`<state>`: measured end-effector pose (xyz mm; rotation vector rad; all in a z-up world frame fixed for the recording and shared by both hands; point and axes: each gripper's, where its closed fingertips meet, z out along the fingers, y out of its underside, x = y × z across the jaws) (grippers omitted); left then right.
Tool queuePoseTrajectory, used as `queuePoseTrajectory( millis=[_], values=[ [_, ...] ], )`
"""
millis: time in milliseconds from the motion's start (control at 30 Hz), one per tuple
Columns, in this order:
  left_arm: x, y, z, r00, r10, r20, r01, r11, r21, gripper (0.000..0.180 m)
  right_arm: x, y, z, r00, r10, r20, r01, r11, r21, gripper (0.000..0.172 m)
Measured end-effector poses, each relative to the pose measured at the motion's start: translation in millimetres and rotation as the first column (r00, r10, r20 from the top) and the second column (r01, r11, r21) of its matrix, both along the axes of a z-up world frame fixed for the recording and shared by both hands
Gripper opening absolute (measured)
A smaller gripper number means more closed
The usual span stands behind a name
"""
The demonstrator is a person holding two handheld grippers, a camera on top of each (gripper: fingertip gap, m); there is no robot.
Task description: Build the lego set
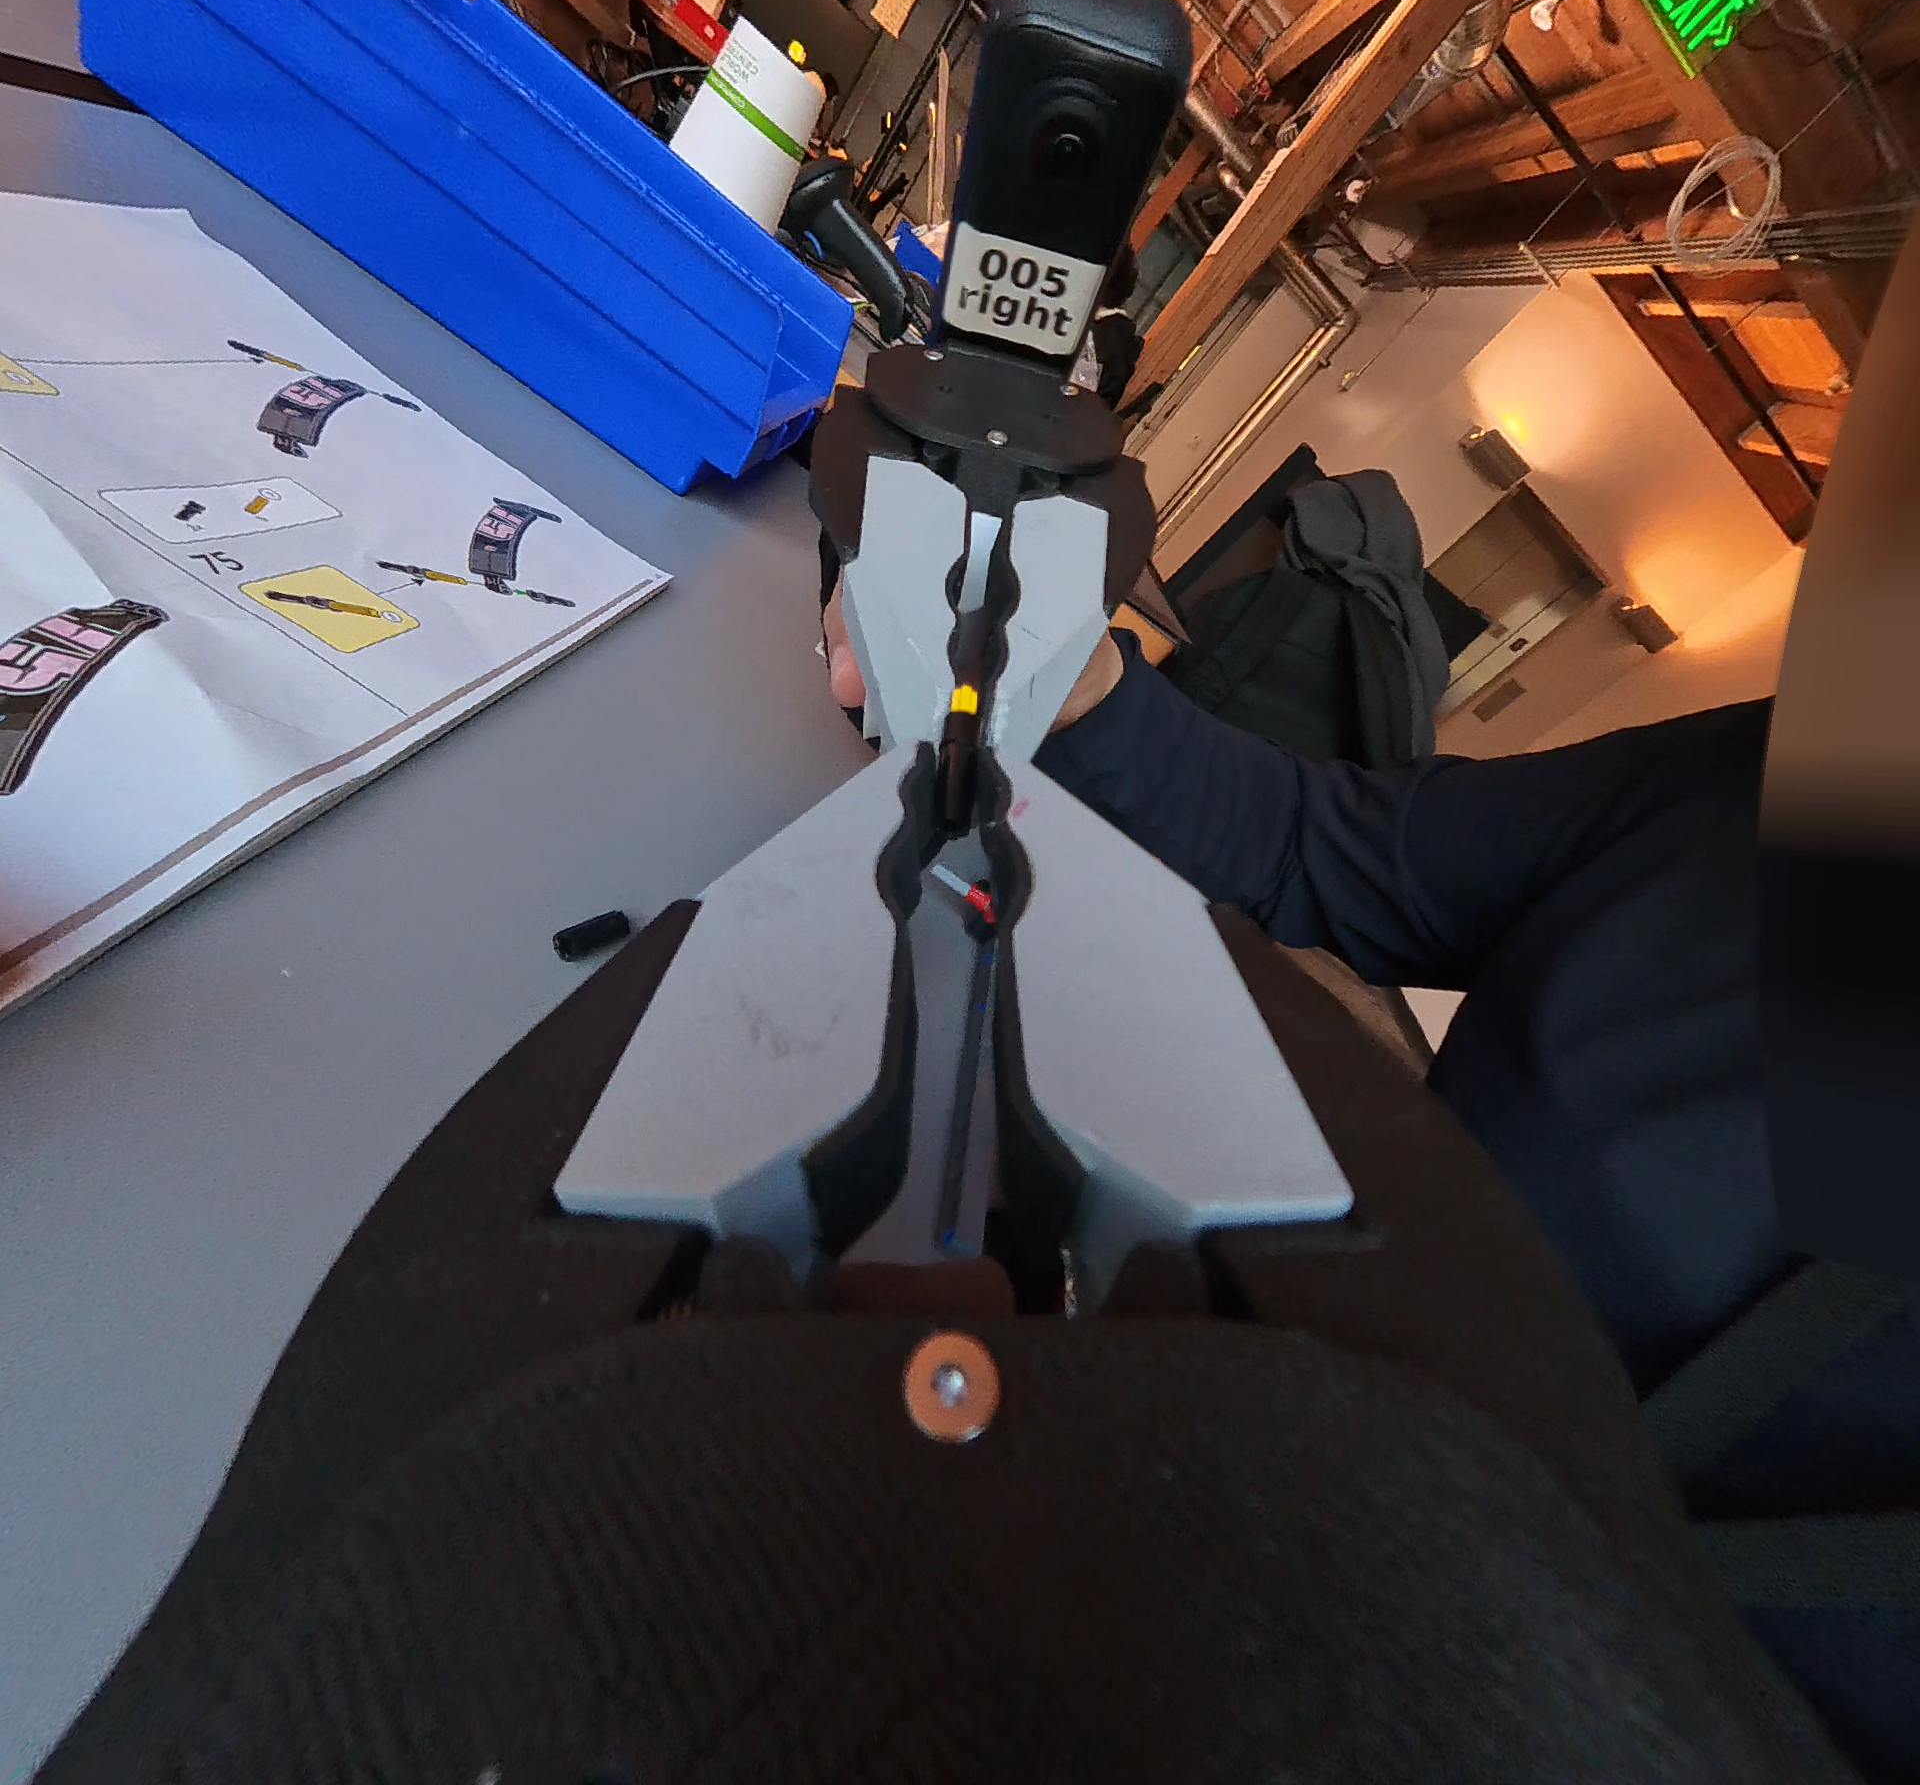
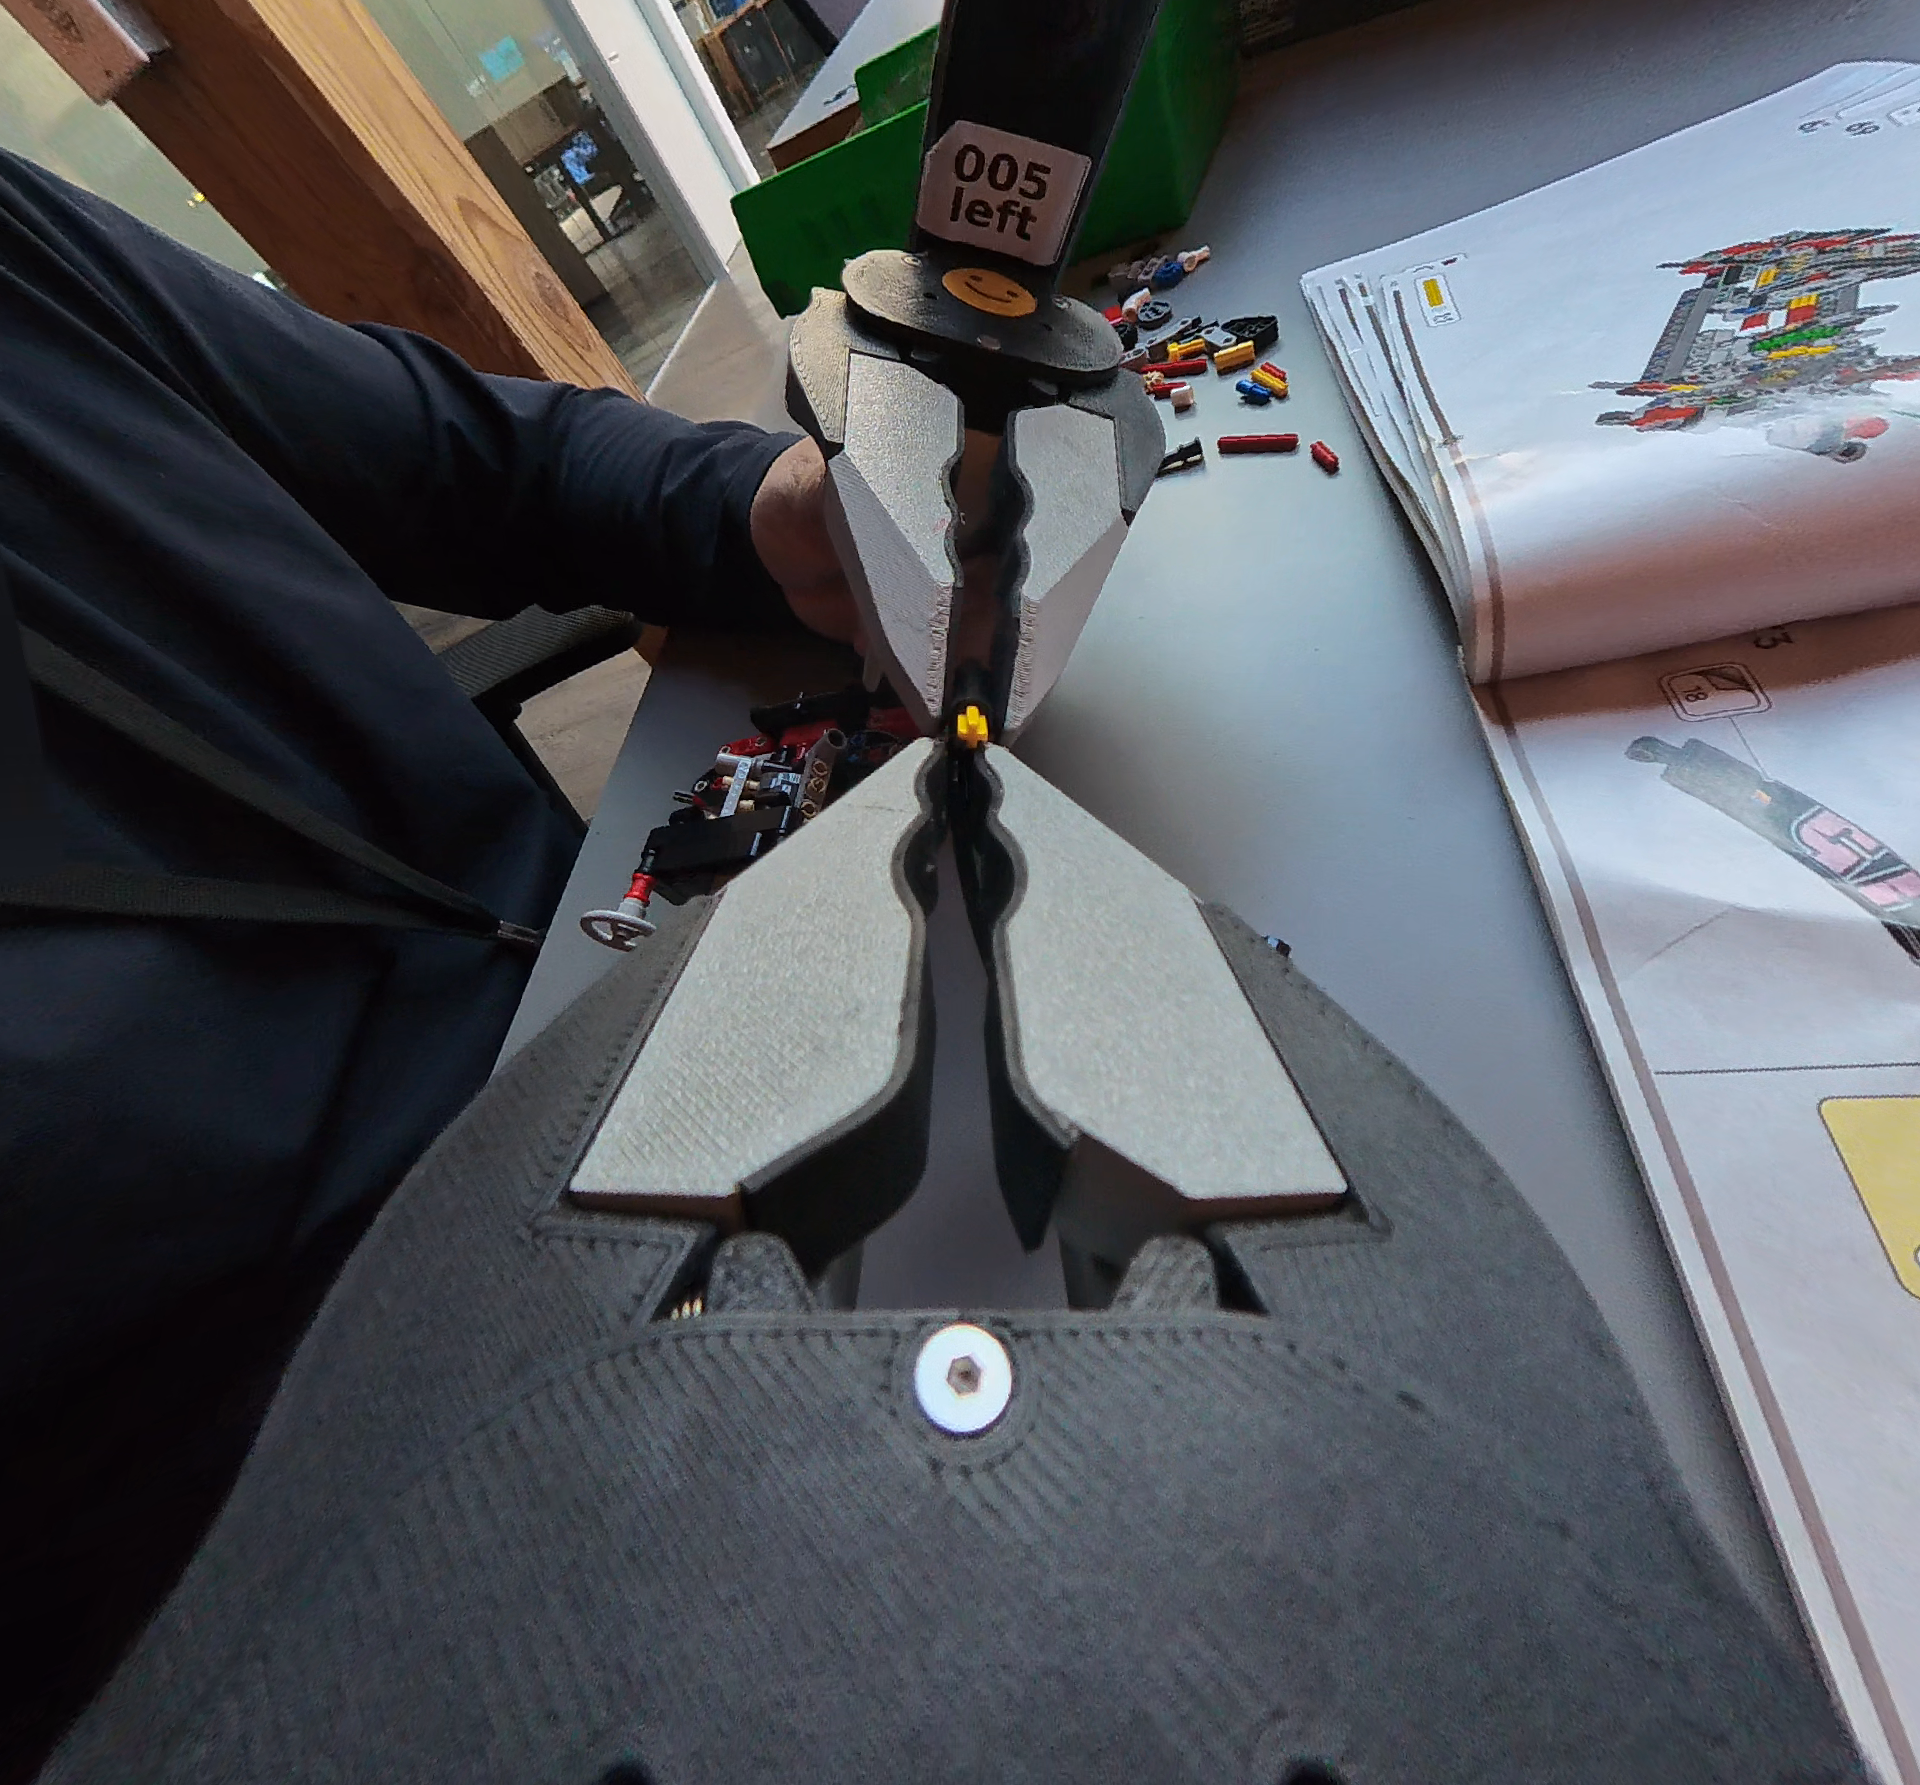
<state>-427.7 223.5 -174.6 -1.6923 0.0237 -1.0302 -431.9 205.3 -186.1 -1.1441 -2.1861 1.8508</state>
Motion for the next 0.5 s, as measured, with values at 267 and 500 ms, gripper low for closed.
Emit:
queuePoseTrajectory(
  millis=[267,500],
  values=[
    [1.0,-1.3,2.0,1.000,0.000,-0.021,0.000,1.000,0.014,0.005,0.7,-3.4,1.2,1.000,0.017,0.013,-0.016,0.999,-0.040,0.000],
    [0.2,-5.3,5.8,0.999,-0.016,-0.049,0.018,0.999,0.035,0.005,-1.0,-5.0,4.1,1.000,0.013,-0.010,-0.014,0.998,-0.054,0.003]
  ],
)
